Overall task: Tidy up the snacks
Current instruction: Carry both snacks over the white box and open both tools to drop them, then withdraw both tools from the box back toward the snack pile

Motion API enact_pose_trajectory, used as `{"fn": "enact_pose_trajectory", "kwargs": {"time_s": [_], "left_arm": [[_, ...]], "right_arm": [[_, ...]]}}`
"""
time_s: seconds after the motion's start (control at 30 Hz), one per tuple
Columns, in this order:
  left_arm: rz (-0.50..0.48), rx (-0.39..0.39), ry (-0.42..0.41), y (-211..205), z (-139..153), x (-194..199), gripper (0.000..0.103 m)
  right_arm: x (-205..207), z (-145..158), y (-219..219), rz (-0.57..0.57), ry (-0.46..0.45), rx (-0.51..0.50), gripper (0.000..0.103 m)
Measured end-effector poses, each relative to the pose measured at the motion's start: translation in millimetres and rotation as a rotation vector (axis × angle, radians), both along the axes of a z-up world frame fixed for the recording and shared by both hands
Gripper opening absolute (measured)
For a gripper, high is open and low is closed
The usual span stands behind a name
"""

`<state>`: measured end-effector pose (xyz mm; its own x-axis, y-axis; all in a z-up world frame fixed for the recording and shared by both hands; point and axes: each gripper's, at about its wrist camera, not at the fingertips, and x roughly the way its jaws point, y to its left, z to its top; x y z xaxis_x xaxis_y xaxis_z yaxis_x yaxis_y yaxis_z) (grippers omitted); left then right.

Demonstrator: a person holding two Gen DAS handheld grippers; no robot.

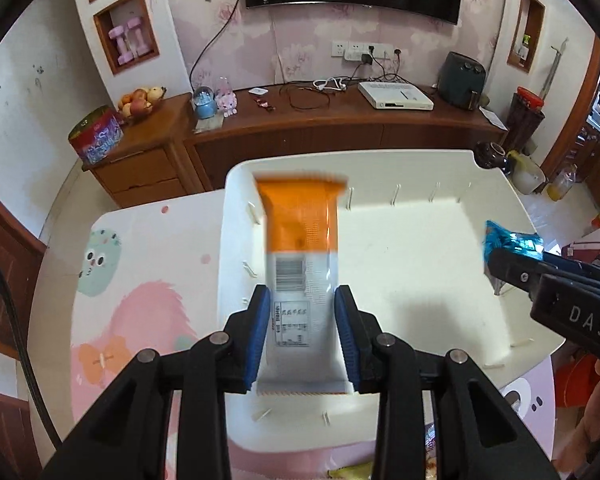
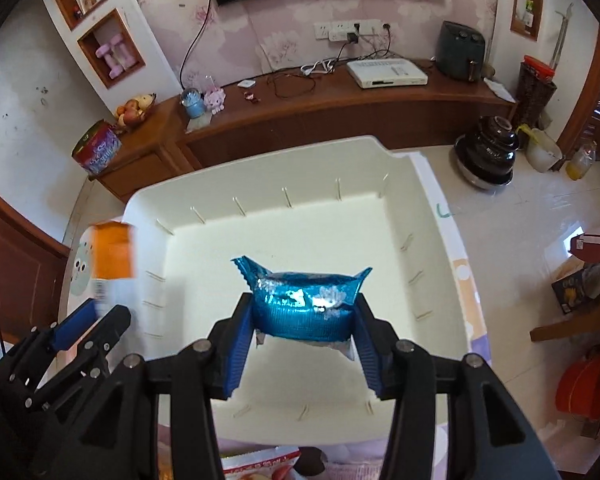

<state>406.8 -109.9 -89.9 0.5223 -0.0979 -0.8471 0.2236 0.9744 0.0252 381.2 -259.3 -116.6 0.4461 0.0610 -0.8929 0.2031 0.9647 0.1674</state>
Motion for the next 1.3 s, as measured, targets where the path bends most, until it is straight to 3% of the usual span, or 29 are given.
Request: {"fn": "enact_pose_trajectory", "kwargs": {"time_s": [0.07,0.13,0.43,0.63,0.8,1.03,1.17,1.3], "left_arm": [[-0.001,0.009,0.003,-0.9,-2.6,-0.7,0.082],[0.015,0.013,-0.034,2.7,0.0,-7.2,0.092],[0.029,-0.047,-0.022,18.2,4.0,-25.0,0.092],[-0.001,-0.017,-0.1,20.0,25.9,-52.5,0.092],[-0.033,-0.056,-0.076,23.4,46.0,-77.5,0.092],[-0.05,-0.045,-0.167,29.9,77.2,-132.2,0.092],[-0.055,-0.063,-0.198,38.7,93.4,-163.5,0.092],[-0.052,-0.086,-0.219,49.8,107.6,-195.7,0.093]], "right_arm": [[0.7,-5.1,-1.1,0.007,0.011,0.001,0.05],[0.0,-7.4,0.5,0.026,0.015,-0.002,0.05],[-11.7,4.0,0.2,0.024,-0.052,0.012,0.053],[-30.3,23.7,5.3,0.022,-0.112,0.012,0.053],[-51.3,43.4,15.2,0.053,-0.122,-0.005,0.053],[-99.8,74.4,26.8,0.02,-0.141,-0.061,0.053],[-129.6,90.1,26.5,0.018,-0.172,-0.022,0.053],[-163.2,104.5,31.0,0.021,-0.203,-0.045,0.053]]}}
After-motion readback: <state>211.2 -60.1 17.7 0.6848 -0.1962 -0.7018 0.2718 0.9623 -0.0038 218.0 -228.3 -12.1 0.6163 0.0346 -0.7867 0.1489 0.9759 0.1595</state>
